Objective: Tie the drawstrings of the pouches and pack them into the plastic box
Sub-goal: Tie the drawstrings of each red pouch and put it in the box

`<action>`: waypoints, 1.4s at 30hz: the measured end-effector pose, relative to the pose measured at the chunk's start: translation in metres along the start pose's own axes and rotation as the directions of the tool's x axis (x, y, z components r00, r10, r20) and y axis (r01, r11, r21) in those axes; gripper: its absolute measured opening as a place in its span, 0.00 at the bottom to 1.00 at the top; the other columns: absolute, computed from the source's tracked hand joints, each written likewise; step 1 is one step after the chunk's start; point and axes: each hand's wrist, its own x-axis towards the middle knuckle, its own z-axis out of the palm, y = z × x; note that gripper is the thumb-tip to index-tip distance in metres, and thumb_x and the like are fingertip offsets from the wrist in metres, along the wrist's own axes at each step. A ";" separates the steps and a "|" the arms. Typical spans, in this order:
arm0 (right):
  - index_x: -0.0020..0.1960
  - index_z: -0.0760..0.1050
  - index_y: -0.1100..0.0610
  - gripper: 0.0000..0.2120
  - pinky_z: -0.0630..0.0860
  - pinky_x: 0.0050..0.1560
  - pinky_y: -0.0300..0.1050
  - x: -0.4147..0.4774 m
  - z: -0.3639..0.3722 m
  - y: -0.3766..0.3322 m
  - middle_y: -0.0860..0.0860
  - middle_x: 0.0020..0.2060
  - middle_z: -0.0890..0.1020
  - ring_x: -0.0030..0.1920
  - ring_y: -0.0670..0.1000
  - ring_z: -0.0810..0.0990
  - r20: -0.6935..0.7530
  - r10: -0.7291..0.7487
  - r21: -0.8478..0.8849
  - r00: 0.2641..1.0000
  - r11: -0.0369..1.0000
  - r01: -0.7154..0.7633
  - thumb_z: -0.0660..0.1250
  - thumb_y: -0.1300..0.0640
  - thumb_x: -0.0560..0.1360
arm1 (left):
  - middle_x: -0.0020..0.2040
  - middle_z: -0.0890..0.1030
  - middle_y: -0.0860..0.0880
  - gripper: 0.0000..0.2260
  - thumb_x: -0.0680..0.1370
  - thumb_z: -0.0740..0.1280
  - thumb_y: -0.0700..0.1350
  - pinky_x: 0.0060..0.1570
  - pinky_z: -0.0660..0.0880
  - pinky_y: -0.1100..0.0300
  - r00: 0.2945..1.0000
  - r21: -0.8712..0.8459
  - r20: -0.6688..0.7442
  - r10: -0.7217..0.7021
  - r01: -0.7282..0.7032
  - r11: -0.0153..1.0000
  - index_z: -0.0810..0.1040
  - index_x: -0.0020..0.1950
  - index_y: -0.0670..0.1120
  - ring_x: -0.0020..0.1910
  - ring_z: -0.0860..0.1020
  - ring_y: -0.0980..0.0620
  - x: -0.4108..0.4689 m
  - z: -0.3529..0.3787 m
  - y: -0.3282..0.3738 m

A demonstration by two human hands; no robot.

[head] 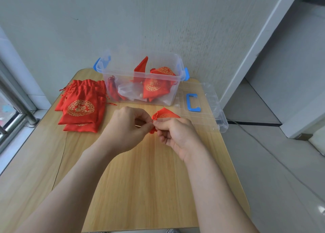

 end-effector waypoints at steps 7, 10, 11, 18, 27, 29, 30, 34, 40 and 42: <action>0.48 0.86 0.60 0.03 0.78 0.42 0.44 0.001 -0.001 0.005 0.53 0.35 0.85 0.37 0.49 0.81 -0.061 -0.057 -0.126 0.996 0.991 0.049 0.77 0.64 0.74 | 0.41 0.80 0.39 0.20 0.74 0.54 0.51 0.45 0.74 0.45 0.981 0.003 -0.007 -0.194 0.194 0.981 0.74 0.40 0.35 0.44 0.77 0.41 0.000 -0.001 0.005; 0.47 0.87 0.59 0.03 0.79 0.43 0.44 -0.001 -0.002 0.007 0.53 0.35 0.86 0.37 0.49 0.82 -0.057 -0.068 -0.166 0.996 0.984 0.058 0.78 0.62 0.74 | 0.35 0.83 0.46 0.18 0.74 0.55 0.51 0.46 0.78 0.44 0.962 -0.105 -0.112 -0.250 0.238 0.966 0.78 0.37 0.40 0.42 0.81 0.43 -0.002 -0.006 0.002; 0.47 0.87 0.58 0.03 0.79 0.43 0.44 -0.004 -0.001 0.007 0.53 0.35 0.86 0.37 0.49 0.82 -0.049 -0.073 -0.181 0.996 0.981 0.063 0.78 0.62 0.73 | 0.34 0.83 0.49 0.18 0.74 0.55 0.51 0.46 0.79 0.48 0.962 -0.119 -0.110 -0.248 0.235 0.965 0.80 0.37 0.44 0.41 0.81 0.47 -0.004 -0.006 0.004; 0.46 0.88 0.59 0.04 0.76 0.38 0.41 -0.019 0.009 0.015 0.57 0.37 0.87 0.35 0.48 0.81 0.028 -0.084 -0.246 0.996 0.965 0.088 0.76 0.62 0.72 | 0.34 0.85 0.51 0.13 0.86 0.62 0.53 0.37 0.72 0.59 0.985 -0.027 0.009 -0.175 0.175 0.984 0.76 0.47 0.46 0.35 0.81 0.57 -0.016 0.013 0.005; 0.49 0.87 0.50 0.06 0.83 0.49 0.43 -0.040 0.004 0.026 0.48 0.39 0.88 0.43 0.47 0.87 -0.017 -0.287 -0.470 0.958 0.848 0.245 0.77 0.60 0.75 | 0.43 0.83 0.51 0.11 0.88 0.59 0.49 0.39 0.71 0.64 0.987 0.065 0.011 -0.158 0.157 0.985 0.73 0.51 0.44 0.44 0.79 0.56 -0.042 0.009 -0.002; 0.46 0.87 0.49 0.04 0.78 0.41 0.35 -0.046 0.004 0.027 0.45 0.37 0.86 0.40 0.43 0.84 0.031 -0.353 -0.622 0.935 0.726 0.295 0.75 0.58 0.76 | 0.43 0.84 0.52 0.11 0.88 0.59 0.48 0.41 0.69 0.57 0.989 0.047 0.009 -0.150 0.150 0.988 0.73 0.51 0.44 0.45 0.79 0.55 -0.048 0.008 -0.001; 0.45 0.86 0.50 0.05 0.75 0.38 0.32 -0.049 0.005 0.028 0.44 0.36 0.85 0.38 0.42 0.83 0.067 -0.384 -0.681 0.921 0.657 0.323 0.73 0.57 0.76 | 0.42 0.83 0.52 0.11 0.88 0.59 0.48 0.42 0.67 0.56 0.988 0.041 0.010 -0.154 0.153 0.987 0.73 0.51 0.44 0.45 0.79 0.55 -0.050 0.007 0.000; 0.43 0.80 0.50 0.05 0.80 0.42 0.43 -0.057 0.004 0.031 0.46 0.38 0.83 0.41 0.47 0.81 0.187 -0.448 -0.808 0.874 0.436 0.397 0.68 0.55 0.77 | 0.42 0.79 0.52 0.11 0.88 0.59 0.48 0.43 0.64 0.53 0.980 0.030 -0.018 -0.198 0.199 0.980 0.73 0.52 0.42 0.44 0.76 0.52 -0.057 0.004 0.000; 0.45 0.74 0.51 0.04 0.74 0.54 0.50 -0.062 0.005 0.034 0.45 0.45 0.78 0.50 0.50 0.75 0.394 -0.493 -0.881 0.776 0.037 0.471 0.66 0.52 0.78 | 0.48 0.79 0.50 0.12 0.87 0.61 0.51 0.40 0.69 0.55 0.956 0.035 0.004 -0.292 0.292 0.956 0.76 0.54 0.44 0.45 0.76 0.51 -0.059 -0.002 -0.006; 0.44 0.72 0.50 0.04 0.72 0.56 0.50 -0.062 0.007 0.033 0.44 0.43 0.77 0.50 0.50 0.73 0.437 -0.526 -0.872 0.730 -0.048 0.487 0.66 0.53 0.76 | 0.42 0.79 0.49 0.12 0.87 0.62 0.51 0.34 0.68 0.55 0.953 0.009 0.013 -0.304 0.304 0.953 0.77 0.53 0.44 0.37 0.75 0.52 -0.059 -0.003 -0.008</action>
